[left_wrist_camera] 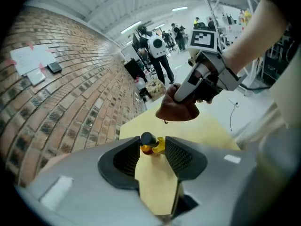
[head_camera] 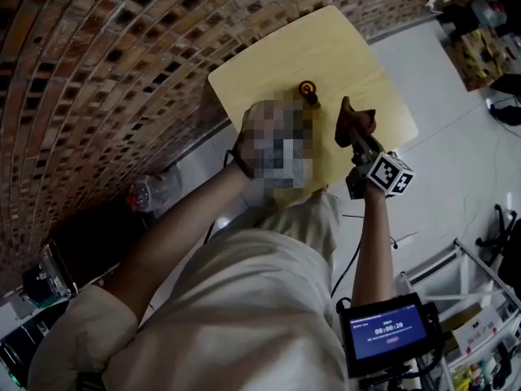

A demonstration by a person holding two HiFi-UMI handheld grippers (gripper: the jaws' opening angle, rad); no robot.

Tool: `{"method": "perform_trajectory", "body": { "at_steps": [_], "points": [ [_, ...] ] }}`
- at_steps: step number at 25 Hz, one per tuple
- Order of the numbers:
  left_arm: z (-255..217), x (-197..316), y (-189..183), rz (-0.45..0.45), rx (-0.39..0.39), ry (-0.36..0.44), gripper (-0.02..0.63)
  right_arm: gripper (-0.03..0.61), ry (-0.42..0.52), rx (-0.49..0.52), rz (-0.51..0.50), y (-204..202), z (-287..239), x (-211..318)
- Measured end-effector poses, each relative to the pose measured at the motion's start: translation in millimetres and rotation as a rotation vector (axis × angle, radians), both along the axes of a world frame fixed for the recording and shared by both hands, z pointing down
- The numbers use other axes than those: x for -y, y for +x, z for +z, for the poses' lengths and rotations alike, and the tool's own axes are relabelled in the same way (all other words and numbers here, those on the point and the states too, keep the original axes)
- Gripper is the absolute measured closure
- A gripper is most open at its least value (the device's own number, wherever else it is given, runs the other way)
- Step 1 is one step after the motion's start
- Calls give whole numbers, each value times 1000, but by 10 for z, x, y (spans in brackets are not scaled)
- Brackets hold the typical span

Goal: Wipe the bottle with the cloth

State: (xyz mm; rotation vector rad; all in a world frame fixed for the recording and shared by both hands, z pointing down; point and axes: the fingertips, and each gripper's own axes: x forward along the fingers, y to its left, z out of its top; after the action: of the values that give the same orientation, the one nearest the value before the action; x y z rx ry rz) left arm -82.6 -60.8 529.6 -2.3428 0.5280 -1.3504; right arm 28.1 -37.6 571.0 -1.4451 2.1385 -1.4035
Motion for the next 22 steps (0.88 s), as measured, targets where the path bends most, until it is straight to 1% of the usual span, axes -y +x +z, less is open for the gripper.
{"method": "perform_trajectory", "body": {
  "at_steps": [3,6,8,11,15,19,22],
  "points": [
    [-279,-232,-309,-38,-116,-40,431,511,45,-66,57,-178,-368,-162],
    [-459,-490,-826,-86,-198,-84,439,511,96,-124,105,-402,-707,-360],
    [-518,-652,-1235,-123,-230,-106,442,511,127,-154,121,-580,-914,-526],
    [-547,-819,-1841,-178,-255,-124,446,511,160,-206,144,-808,-1127,-782],
    [-523,-969,-2567,-274,-295,-167,454,511,157,-251,179,-1078,-1221,-1145],
    [-503,-1093,-3018,-377,-382,-229,459,511,176,-283,207,-1223,-1384,-1491],
    [-449,-1158,-3127,-418,-465,-269,456,511,199,-313,211,-1260,-1475,-1685]
  ]
}}
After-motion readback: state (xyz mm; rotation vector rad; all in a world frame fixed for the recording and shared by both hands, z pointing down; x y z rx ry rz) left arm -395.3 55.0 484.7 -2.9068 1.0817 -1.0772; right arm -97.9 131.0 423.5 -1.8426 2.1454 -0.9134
